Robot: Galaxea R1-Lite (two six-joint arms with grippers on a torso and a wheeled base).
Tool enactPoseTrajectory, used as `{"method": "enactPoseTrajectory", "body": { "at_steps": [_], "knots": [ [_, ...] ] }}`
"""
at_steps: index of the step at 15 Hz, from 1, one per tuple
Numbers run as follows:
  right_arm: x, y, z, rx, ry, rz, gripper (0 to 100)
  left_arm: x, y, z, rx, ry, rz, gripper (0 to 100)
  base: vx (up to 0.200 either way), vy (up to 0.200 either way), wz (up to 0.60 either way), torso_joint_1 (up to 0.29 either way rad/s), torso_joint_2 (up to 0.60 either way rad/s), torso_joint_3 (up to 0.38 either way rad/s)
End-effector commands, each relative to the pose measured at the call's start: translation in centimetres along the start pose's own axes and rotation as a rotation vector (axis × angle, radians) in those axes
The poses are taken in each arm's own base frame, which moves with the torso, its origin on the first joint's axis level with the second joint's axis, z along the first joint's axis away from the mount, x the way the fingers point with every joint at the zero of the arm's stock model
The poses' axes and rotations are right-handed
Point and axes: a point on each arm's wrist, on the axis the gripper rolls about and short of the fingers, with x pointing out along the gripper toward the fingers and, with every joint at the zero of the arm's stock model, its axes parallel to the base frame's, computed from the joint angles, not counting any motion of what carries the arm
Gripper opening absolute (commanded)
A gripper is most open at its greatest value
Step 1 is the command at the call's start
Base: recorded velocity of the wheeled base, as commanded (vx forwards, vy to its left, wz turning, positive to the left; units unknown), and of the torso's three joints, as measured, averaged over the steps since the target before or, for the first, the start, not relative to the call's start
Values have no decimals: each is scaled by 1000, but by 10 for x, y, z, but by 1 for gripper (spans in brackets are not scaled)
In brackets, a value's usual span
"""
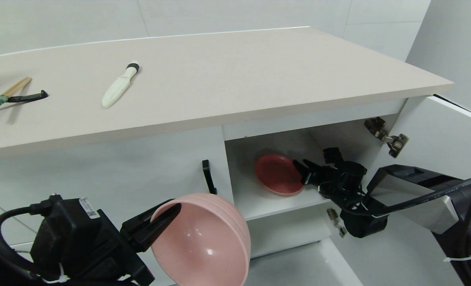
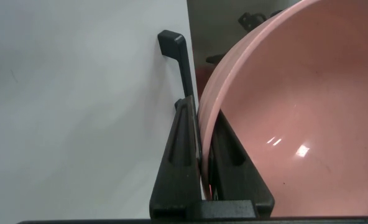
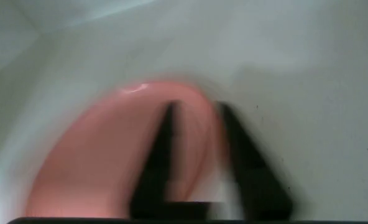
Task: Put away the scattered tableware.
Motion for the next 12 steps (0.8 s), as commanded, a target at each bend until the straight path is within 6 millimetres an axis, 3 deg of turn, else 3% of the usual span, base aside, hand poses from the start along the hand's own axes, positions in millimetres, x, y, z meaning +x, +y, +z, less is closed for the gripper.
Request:
{"method": "enactPoseTrajectory", "body": {
  "at_steps": [1, 3, 5, 9, 11, 12],
  "knots": [
    [0, 1, 4, -4, -23, 6, 100, -1, 0, 1, 1, -9, 1, 0, 0, 0, 0, 0, 0, 0],
    [-2, 6, 21, -22, -58, 10, 100, -1, 0, 2, 5, -12, 2, 0, 0, 0, 0, 0, 0, 0],
    [-18, 19, 44, -70, -87, 2, 100, -3, 0, 4, 8, -22, 4, 0, 0, 0, 0, 0, 0, 0],
    [-88, 47, 63, -276, 66, 7, 100, 0, -1, 0, 33, 1, 12, 0, 0, 0, 0, 0, 0, 0],
    [-131, 81, 89, -296, 77, 72, 100, 2, -1, 1, 48, -2, 9, 0, 0, 0, 0, 0, 0, 0],
    [-137, 88, 95, -299, 69, 88, 100, 2, -1, 2, 56, -7, 9, 0, 0, 0, 0, 0, 0, 0]
  ]
}}
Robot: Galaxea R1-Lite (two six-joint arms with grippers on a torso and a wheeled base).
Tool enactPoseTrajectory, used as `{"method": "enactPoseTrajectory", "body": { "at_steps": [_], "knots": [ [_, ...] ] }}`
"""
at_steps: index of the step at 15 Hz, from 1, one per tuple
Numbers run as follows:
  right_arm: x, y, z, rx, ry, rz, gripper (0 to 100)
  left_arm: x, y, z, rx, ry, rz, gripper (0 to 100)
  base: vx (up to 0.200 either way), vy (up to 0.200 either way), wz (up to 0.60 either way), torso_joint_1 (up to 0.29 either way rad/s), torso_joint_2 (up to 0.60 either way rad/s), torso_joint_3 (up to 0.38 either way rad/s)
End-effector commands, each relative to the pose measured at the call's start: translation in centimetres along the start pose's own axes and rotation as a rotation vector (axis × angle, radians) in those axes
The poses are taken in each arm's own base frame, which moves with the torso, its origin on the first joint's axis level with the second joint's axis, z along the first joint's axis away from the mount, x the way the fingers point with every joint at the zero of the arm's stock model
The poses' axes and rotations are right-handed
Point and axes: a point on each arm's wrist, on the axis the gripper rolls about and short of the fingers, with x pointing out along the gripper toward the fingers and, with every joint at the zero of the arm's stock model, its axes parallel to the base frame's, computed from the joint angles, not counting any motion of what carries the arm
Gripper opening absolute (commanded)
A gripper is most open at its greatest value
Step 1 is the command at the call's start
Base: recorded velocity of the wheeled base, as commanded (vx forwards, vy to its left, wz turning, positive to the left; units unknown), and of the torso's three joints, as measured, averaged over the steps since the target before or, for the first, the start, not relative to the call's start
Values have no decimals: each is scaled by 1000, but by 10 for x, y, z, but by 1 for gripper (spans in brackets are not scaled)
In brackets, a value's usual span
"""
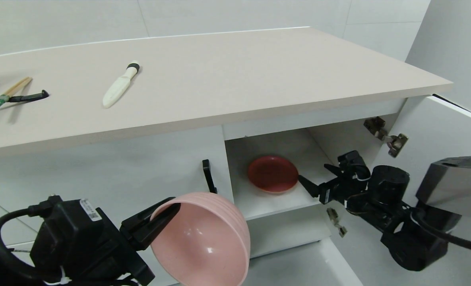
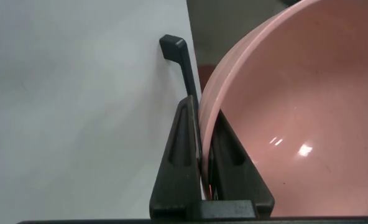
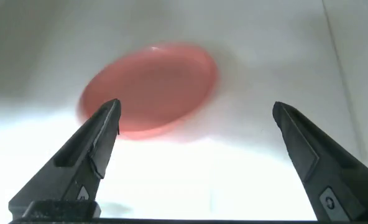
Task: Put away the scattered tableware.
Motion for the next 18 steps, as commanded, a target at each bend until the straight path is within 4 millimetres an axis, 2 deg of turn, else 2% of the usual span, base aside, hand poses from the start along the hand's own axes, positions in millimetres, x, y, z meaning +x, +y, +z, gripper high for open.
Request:
{"method": "enactPoseTrajectory", "body": {
  "at_steps": [1, 3, 4, 6, 7, 11, 13, 14, 18],
  "knots": [
    [-65, 38, 61, -79, -105, 102, 100, 4, 1, 3, 28, -17, 8, 0, 0, 0, 0, 0, 0, 0],
    [-85, 41, 68, -128, -114, 106, 100, 10, 3, 9, 37, -35, 65, 0, 0, 0, 0, 0, 0, 0],
    [-102, 41, 76, -139, -134, 104, 100, 21, 0, 18, 25, -66, 109, 0, 0, 0, 0, 0, 0, 0],
    [-113, 41, 84, -141, -162, 101, 100, 29, -13, 24, 15, -89, 83, 0, 0, 0, 0, 0, 0, 0],
    [-122, 41, 84, -141, -159, 100, 100, 37, -28, 25, 5, -88, 50, 0, 0, 0, 0, 0, 0, 0],
    [-128, 40, 78, -139, -125, 91, 100, 70, -49, 8, 4, -7, 49, 0, 0, 0, 0, 0, 0, 0],
    [-125, 27, 76, -150, -114, 37, 100, 94, -80, 9, -58, -11, 66, 0, 0, 0, 0, 0, 0, 0],
    [-123, 22, 76, -155, -116, 17, 100, 106, -87, 13, -83, -29, 102, 0, 0, 0, 0, 0, 0, 0],
    [-123, 2, 81, -212, -129, -73, 100, 116, -95, 2, -83, 0, 99, 0, 0, 0, 0, 0, 0, 0]
  ]
}}
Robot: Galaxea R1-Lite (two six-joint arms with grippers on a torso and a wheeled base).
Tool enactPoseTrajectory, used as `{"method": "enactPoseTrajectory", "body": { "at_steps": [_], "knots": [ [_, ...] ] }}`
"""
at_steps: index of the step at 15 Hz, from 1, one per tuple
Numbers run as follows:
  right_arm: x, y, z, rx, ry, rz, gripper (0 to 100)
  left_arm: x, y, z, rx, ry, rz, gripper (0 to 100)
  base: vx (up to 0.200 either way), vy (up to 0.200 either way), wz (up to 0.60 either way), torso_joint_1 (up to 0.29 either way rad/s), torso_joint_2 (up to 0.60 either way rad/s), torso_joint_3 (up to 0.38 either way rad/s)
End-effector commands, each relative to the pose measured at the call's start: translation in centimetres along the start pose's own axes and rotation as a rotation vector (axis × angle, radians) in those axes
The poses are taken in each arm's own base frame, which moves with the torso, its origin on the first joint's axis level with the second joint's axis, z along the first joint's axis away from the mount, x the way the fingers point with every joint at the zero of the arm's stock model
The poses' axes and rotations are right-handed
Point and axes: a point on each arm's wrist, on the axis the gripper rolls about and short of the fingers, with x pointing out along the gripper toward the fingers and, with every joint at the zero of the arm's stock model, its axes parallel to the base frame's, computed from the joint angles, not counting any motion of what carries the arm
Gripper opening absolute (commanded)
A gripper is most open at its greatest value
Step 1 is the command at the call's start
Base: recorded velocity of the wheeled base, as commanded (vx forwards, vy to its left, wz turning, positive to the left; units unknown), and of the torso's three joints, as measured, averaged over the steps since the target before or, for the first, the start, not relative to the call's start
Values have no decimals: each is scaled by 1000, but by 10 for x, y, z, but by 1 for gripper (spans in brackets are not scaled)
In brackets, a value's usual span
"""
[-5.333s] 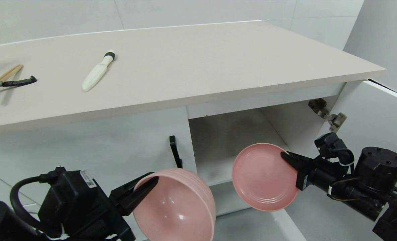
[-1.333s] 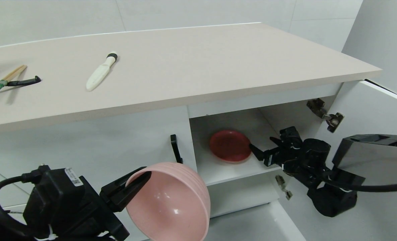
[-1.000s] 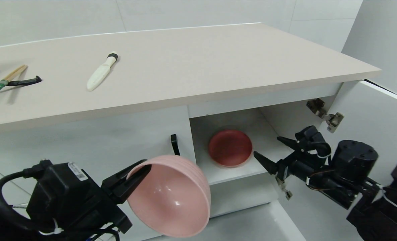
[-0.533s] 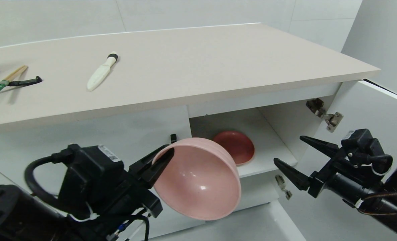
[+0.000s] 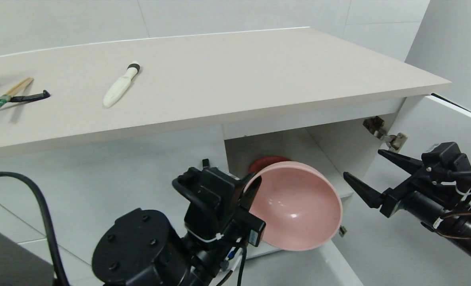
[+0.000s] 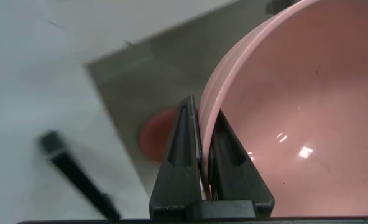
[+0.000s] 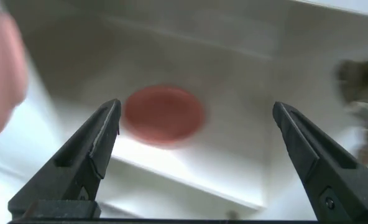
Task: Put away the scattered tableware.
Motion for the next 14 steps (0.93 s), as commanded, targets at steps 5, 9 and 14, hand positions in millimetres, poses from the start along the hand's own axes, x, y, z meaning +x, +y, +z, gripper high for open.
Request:
{"method": "enactPoseTrajectory", "body": {
  "at_steps": [5, 9, 14],
  "knots": [
    [-4, -7, 13, -18, -56, -34, 100, 26, -17, -20, 9, 31, 48, 0, 0, 0, 0, 0, 0, 0],
    [-5, -7, 12, -16, -52, -32, 100, 48, -26, -45, 36, 62, 54, 0, 0, 0, 0, 0, 0, 0],
    [-2, -4, 15, 65, -68, -17, 100, 95, -34, -66, 61, 19, 132, 0, 0, 0, 0, 0, 0, 0]
  ]
}}
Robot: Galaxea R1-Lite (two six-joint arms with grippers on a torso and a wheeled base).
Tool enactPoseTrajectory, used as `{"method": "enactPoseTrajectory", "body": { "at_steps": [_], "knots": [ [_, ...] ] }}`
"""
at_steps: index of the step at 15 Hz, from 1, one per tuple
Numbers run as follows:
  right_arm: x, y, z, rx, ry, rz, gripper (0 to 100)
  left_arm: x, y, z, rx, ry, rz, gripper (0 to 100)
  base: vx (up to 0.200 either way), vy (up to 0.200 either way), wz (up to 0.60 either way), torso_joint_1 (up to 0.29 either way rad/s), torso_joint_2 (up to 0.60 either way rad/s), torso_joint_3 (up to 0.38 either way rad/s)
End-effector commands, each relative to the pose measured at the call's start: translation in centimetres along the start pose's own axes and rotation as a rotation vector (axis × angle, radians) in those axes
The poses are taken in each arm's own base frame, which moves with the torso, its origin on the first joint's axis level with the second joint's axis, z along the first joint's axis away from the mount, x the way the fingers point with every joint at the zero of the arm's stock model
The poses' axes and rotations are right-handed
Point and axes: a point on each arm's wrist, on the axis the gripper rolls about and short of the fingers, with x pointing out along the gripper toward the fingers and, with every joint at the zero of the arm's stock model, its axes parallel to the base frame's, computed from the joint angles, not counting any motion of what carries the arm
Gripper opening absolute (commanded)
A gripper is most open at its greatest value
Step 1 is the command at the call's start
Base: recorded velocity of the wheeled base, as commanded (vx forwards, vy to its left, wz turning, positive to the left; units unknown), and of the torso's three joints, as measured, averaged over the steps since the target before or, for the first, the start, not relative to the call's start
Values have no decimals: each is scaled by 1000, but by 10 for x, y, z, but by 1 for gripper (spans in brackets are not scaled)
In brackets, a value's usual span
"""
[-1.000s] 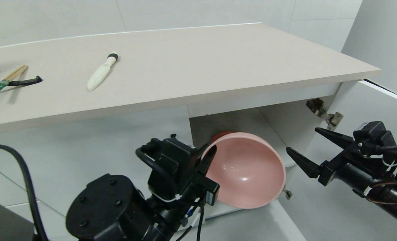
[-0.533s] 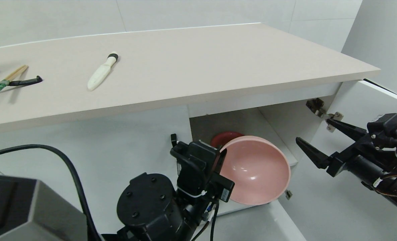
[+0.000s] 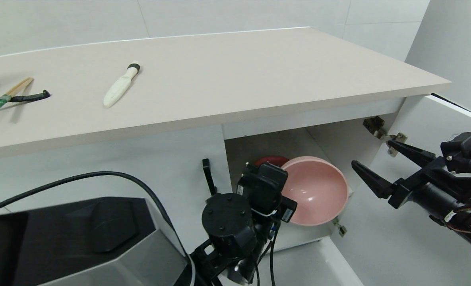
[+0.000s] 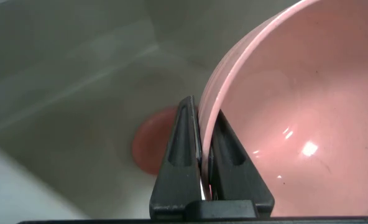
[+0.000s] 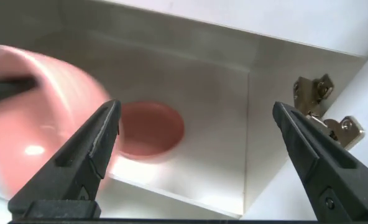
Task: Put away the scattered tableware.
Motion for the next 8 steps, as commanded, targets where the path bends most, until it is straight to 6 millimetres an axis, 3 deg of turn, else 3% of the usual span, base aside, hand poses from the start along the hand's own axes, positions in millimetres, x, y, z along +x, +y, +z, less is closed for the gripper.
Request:
{"method": "enactPoseTrajectory", "body": {
  "at_steps": [1, 5, 8],
  "knots": [
    [3, 4, 3, 66, -15, 21, 100, 24, -9, -24, -3, 15, 68, 0, 0, 0, 0, 0, 0, 0],
    [3, 4, 6, 83, -30, 22, 100, 39, -8, -26, -48, -7, 140, 0, 0, 0, 0, 0, 0, 0],
    [15, 7, -23, 97, 80, 34, 100, 41, -16, -10, -98, -60, 126, 0, 0, 0, 0, 0, 0, 0]
  ]
}}
